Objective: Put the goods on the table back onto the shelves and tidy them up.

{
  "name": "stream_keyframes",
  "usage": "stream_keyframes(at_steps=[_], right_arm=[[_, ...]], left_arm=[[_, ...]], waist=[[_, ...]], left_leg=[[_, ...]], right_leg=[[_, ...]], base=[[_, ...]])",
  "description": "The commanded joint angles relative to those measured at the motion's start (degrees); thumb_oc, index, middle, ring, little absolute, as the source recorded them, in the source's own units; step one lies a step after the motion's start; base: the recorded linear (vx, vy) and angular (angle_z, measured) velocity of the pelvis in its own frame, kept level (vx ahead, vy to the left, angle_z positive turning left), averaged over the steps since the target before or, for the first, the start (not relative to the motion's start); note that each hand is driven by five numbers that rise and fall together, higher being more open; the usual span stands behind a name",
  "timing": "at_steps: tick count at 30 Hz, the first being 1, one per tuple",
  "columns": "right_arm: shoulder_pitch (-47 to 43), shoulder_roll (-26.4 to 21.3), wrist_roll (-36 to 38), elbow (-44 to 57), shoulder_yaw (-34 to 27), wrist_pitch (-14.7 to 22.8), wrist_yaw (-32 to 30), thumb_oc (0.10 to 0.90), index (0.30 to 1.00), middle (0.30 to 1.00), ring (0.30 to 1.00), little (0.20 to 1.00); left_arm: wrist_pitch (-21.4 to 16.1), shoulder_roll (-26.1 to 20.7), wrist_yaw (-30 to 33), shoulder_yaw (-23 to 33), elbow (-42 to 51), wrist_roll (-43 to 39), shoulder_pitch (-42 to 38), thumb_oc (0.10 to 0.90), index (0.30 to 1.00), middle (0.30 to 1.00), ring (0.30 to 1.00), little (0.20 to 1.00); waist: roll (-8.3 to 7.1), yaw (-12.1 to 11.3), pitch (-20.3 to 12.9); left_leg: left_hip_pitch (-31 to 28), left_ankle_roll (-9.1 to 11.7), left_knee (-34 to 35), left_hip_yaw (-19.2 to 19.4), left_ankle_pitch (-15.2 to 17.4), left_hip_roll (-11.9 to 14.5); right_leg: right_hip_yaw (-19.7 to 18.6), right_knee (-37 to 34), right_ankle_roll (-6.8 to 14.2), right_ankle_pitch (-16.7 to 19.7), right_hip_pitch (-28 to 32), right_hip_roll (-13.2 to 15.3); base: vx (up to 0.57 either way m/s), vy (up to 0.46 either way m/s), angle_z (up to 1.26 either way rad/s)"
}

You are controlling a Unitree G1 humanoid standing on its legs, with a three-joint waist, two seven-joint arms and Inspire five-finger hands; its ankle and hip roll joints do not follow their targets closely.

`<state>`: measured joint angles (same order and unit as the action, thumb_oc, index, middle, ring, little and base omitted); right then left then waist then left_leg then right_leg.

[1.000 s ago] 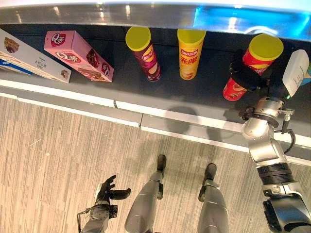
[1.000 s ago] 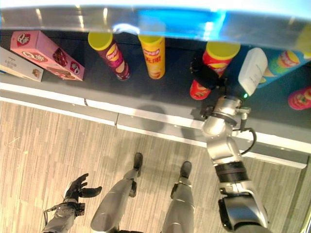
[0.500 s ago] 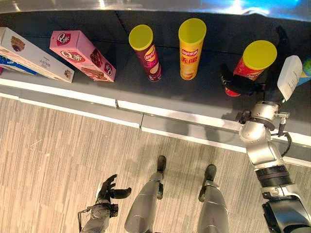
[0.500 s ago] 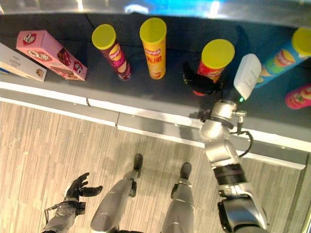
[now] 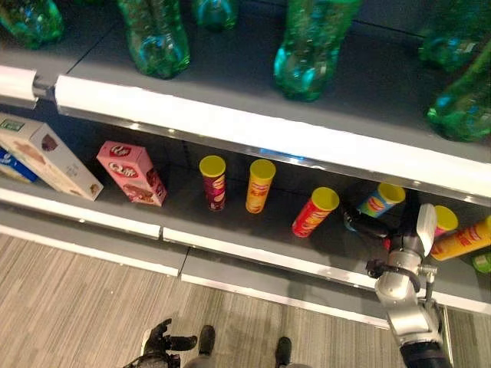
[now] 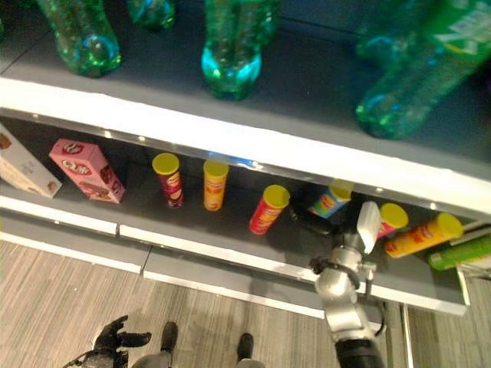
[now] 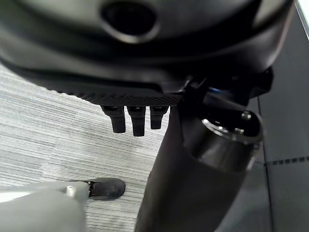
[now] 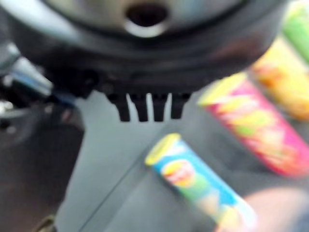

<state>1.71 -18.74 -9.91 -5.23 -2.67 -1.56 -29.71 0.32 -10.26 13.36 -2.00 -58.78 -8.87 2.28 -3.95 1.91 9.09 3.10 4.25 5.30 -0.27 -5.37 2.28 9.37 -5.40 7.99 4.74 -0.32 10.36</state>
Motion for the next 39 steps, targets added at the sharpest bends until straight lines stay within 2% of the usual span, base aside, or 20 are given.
stream_keyframes(at_steps=[1, 6, 7, 11, 12, 13, 14, 19, 21, 24, 27, 28, 29, 30, 31, 32, 34, 37, 38, 39], right_arm=[[-4.1, -5.1, 1.8, 4.5, -2.3, 6.1, 1.2, 0.800, 0.900, 0.900, 0.900, 0.900], [2.7, -4.4, 4.0, 6.0, -7.1, 6.1, 4.1, 0.800, 0.900, 0.900, 0.900, 0.900], [3.1, -5.0, 3.2, 6.3, -10.3, 5.7, 2.9, 0.800, 0.900, 0.900, 0.900, 0.900], [2.2, -4.8, 2.5, 7.6, -12.8, 5.8, 0.8, 0.800, 0.900, 0.900, 0.900, 0.900], [0.9, -5.6, 1.9, 7.5, -12.7, 5.9, 0.2, 0.800, 0.900, 0.900, 0.900, 0.900], [-1.3, -6.7, 1.5, 8.4, -12.4, 6.0, -0.6, 0.800, 0.900, 0.900, 0.900, 0.900], [-1.9, -7.4, 1.2, 8.6, -12.5, 6.1, -0.7, 0.800, 0.900, 0.900, 0.900, 0.900], [-5.7, -12.0, 0.2, 10.9, -14.6, 5.7, -1.3, 0.800, 0.900, 0.900, 0.900, 0.900], [-7.4, -14.7, -0.3, 10.9, -14.5, 5.4, -1.5, 0.800, 0.900, 0.900, 0.900, 0.900], [-9.9, -19.7, -0.2, 10.1, -14.6, 5.2, -1.2, 0.800, 0.900, 0.900, 0.900, 0.900], [-7.6, -26.6, 1.8, 10.4, -19.6, 6.2, -0.4, 0.800, 0.900, 0.900, 0.900, 0.900], [-7.4, -26.7, 1.9, 10.4, -19.8, 6.3, -0.4, 0.800, 0.900, 0.900, 0.900, 0.900], [-6.8, -28.1, 2.0, 10.6, -21.0, 6.5, -0.3, 0.800, 0.900, 0.900, 0.900, 0.900], [-7.4, -29.2, 2.5, 10.7, -21.0, 6.6, -0.5, 0.800, 0.900, 0.900, 0.900, 0.900], [-7.5, -29.2, 2.5, 10.6, -21.0, 6.6, -0.5, 0.800, 0.900, 0.900, 0.900, 0.900], [-9.7, -30.1, 2.8, 10.5, -19.3, 6.7, -0.3, 0.800, 0.900, 0.900, 0.900, 0.900], [-11.2, -30.7, 3.1, 10.1, -18.8, 7.4, -0.7, 0.800, 0.900, 0.900, 0.900, 0.900], [-13.1, -30.7, 2.7, 9.7, -17.7, 7.4, -0.9, 0.800, 0.900, 0.900, 0.900, 0.900], [-13.2, -30.7, 2.7, 9.7, -17.7, 7.4, -0.9, 0.800, 0.900, 0.900, 0.900, 0.900], [-14.5, -30.7, 2.7, 9.0, -16.2, 7.2, -0.8, 0.800, 0.900, 0.900, 0.900, 0.900]], left_arm=[[-1.1, -2.9, 2.8, -1.0, -0.2, 1.8, -0.5, 0.800, 0.900, 0.900, 0.900, 0.900], [-1.9, -3.7, 2.3, 0.7, 2.2, 1.0, -0.7, 0.800, 0.900, 0.900, 0.900, 0.900], [-2.2, -4.6, 2.0, 0.8, 4.1, 0.5, -0.6, 0.800, 0.900, 0.900, 0.900, 0.900], [-2.5, -5.7, 1.7, 0.6, 4.7, 1.1, -1.3, 0.800, 0.900, 0.900, 0.900, 0.900], [-2.6, -6.2, 1.7, 0.5, 5.0, 1.0, -1.7, 0.800, 0.900, 0.900, 0.900, 0.900], [-2.3, -7.2, 1.4, 0.6, 5.1, 1.5, -1.4, 0.800, 0.900, 0.900, 0.900, 0.900], [-2.2, -7.5, 1.3, 0.8, 5.0, 2.0, -1.0, 0.800, 0.900, 0.900, 0.900, 0.900], [-1.6, -8.9, 0.6, 1.9, 4.2, 3.4, -0.6, 0.800, 0.900, 0.900, 0.900, 0.900], [-1.5, -9.7, 0.4, 2.0, 4.5, 3.2, -0.4, 0.800, 0.900, 0.900, 0.900, 0.900], [-1.7, -10.5, -0.1, 2.8, 4.2, 3.0, 0.1, 0.800, 0.900, 0.900, 0.900, 0.900], [-1.5, -9.7, -2.4, 1.8, 4.3, 3.6, 0.1, 0.800, 0.900, 0.900, 0.900, 0.900], [-1.5, -9.6, -2.4, 1.7, 4.3, 3.6, 0.1, 0.800, 0.900, 0.900, 0.900, 0.900], [-1.5, -9.4, -2.9, 1.2, 4.7, 4.0, 0.0, 0.800, 0.900, 0.900, 0.900, 0.900], [-1.3, -9.2, -2.9, 0.6, 5.1, 3.9, -0.5, 0.800, 0.900, 0.900, 0.900, 0.900], [-1.3, -9.2, -2.9, 0.6, 5.1, 3.9, -0.5, 0.800, 0.900, 0.900, 0.900, 0.900], [-1.7, -8.5, -2.8, 0.2, 5.8, 3.0, -0.3, 0.800, 0.900, 0.900, 0.900, 0.900], [-2.0, -7.7, -3.2, -1.0, 6.0, 3.2, -0.3, 0.800, 0.900, 0.900, 0.900, 0.900], [-1.8, -6.8, -3.4, -1.9, 5.2, 4.1, 0.1, 0.800, 0.900, 0.900, 0.900, 0.900], [-1.9, -6.8, -3.4, -1.8, 5.2, 4.1, 0.1, 0.800, 0.900, 0.900, 0.900, 0.900], [-1.9, -6.4, -3.4, -2.0, 4.6, 3.7, 0.5, 0.800, 0.900, 0.900, 0.900, 0.900]], waist=[[2.27, -0.2, 0.0], [1.55, 2.7, 0.0], [0.80, 4.1, 0.7], [0.01, 5.3, 2.0], [-0.18, 5.3, 2.5], [-0.05, 3.7, 2.7], [0.01, 3.2, 2.6], [-0.13, 1.0, 2.8], [-0.89, -0.6, 2.4], [-2.82, -2.5, 0.4], [-1.16, -1.1, -1.1], [-0.90, -1.1, -1.1], [-0.42, -0.8, -0.8], [-0.56, -1.3, 0.1], [-0.48, -1.1, -0.1], [-2.15, -2.9, 0.5], [-2.30, -3.2, 0.2], [-1.59, -4.4, 0.0], [-1.68, -4.3, -0.1], [-1.19, -5.1, -0.1]], left_leg=[[-2.3, 1.6, -0.3, 3.0, 7.5, 3.3], [-4.3, 0.2, -0.3, 5.4, 8.9, 2.1], [-4.6, -1.1, -0.4, 6.3, 9.5, 0.9], [-4.6, -1.7, -0.5, 9.0, 10.1, 0.6], [-4.6, -1.7, -0.7, 10.1, 10.3, 1.0], [-4.3, -1.4, -0.7, 13.7, 9.9, 2.7], [-4.4, -1.1, -0.7, 15.1, 9.5, 3.6], [-4.3, 0.2, -1.7, 19.0, 8.2, 7.7], [-4.6, 1.7, -2.8, 21.2, 7.9, 9.6], [-5.6, 5.0, -4.7, 23.4, 7.3, 14.2], [-7.4, 8.4, -5.2, 23.5, 0.1, 22.3], [-7.4, 8.6, -5.2, 23.3, -0.2, 22.6], [-6.8, 8.8, -6.9, 22.6, -3.0, 23.9], [-4.9, 6.8, -10.4, 20.1, -4.4, 22.7], [-5.1, 7.4, -10.6, 19.1, -3.4, 22.6], [-0.9, 3.7, -13.2, 11.1, 2.9, 14.9], [-0.2, 0.8, -12.7, 8.5, 8.8, 6.4], [1.9, -1.1, -12.3, 4.5, 10.3, -1.1], [2.2, -1.2, -12.2, 4.4, 10.0, -1.3], [3.2, -1.7, -12.1, 1.1, 10.0, -5.3]], right_leg=[[-3.6, 1.1, 4.8, 1.0, -4.6, 2.3], [-8.2, 2.5, 5.6, 1.9, -6.8, 2.4], [-11.8, 3.0, 6.3, 3.1, -8.9, 2.4], [-14.6, 2.4, 7.0, 5.9, -12.2, 1.3], [-13.6, 2.7, 7.0, 7.3, -13.5, 0.7], [-5.8, 2.7, 7.0, 5.9, -13.9, 1.6], [-2.1, 2.9, 7.0, 5.3, -13.2, 2.6], [1.2, 7.3, 6.8, 6.2, -11.0, 7.7], [5.8, 6.5, 7.0, 6.2, -9.2, 9.2], [9.9, 3.0, 7.0, 2.8, -5.2, 7.3], [9.5, 4.1, 4.2, -3.9, -2.0, -0.2], [9.7, 4.0, 3.9, -4.0, -1.9, -0.6], [9.6, 3.7, 2.7, -5.3, -0.8, -2.5], [9.5, 4.1, 0.7, -5.7, -0.5, -3.9], [8.9, 3.9, 1.1, -6.6, 0.0, -4.0], [7.7, 4.0, -0.1, -6.0, 0.0, -4.1], [5.0, 3.7, -0.3, -6.0, 1.1, -5.5], [2.4, 3.3, -0.4, -5.5, 1.4, -7.0], [2.5, 3.3, -0.3, -5.3, 1.1, -6.9], [1.2, 3.1, -0.3, -5.0, 1.4, -8.0]], base=[[0.06, 0.080, -0.46], [-0.01, 0.132, -0.64], [-0.07, 0.199, -0.73], [-0.08, 0.102, -0.61], [-0.10, -0.053, -0.85], [-0.10, -0.092, -0.89], [-0.10, -0.145, -1.20], [-0.09, -0.222, -0.66], [-0.04, -0.314, -0.47], [0.09, -0.490, -0.65], [0.15, -0.557, -0.57], [0.08, -0.376, 0.00], [-0.05, -0.344, 0.01], [0.02, -0.322, -0.12], [-0.02, -0.419, -0.46], [0.09, -0.311, -0.76], [0.15, -0.294, -0.96], [0.12, -0.073, -0.77], [0.07, -0.064, -0.48], [0.05, -0.044, -0.62]])
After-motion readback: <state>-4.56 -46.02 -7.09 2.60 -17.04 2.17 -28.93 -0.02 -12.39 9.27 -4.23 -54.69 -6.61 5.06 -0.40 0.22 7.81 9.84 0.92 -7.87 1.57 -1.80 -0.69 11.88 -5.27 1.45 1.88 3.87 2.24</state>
